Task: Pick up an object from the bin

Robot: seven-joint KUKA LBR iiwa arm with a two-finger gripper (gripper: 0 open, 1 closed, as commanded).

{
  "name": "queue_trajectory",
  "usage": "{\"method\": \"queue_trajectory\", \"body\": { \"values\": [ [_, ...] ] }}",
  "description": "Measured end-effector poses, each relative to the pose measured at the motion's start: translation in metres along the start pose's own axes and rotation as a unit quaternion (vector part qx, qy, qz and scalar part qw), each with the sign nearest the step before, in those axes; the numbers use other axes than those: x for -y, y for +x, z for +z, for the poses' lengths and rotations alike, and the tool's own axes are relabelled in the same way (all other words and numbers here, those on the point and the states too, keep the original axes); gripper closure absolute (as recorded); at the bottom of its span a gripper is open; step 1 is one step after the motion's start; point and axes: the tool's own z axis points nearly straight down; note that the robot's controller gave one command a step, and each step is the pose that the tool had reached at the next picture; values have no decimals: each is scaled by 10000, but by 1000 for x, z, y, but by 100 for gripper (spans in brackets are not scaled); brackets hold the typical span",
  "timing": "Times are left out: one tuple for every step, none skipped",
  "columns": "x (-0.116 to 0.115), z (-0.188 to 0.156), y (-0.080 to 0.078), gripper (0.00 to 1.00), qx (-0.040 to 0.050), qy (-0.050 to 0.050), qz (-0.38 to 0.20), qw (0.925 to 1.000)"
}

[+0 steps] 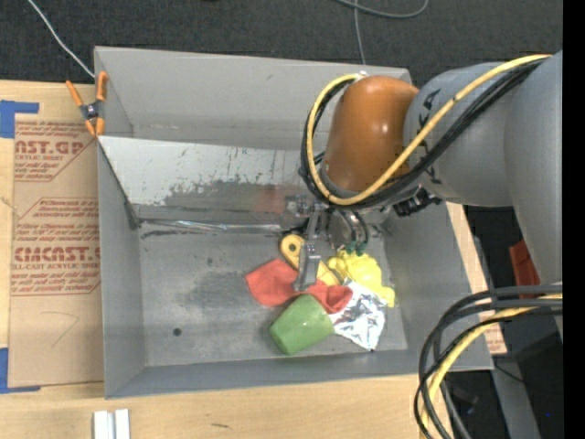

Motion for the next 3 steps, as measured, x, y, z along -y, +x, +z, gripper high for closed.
{"method": "queue_trajectory", "body": {
  "values": [
    [0, -5, -2, 0, 37, -2, 3, 10000],
    [48, 65, 23, 0, 136, -3, -542, 9984],
    [12, 61, 8, 100, 47, -10, 215, 9998]
  ]
}}
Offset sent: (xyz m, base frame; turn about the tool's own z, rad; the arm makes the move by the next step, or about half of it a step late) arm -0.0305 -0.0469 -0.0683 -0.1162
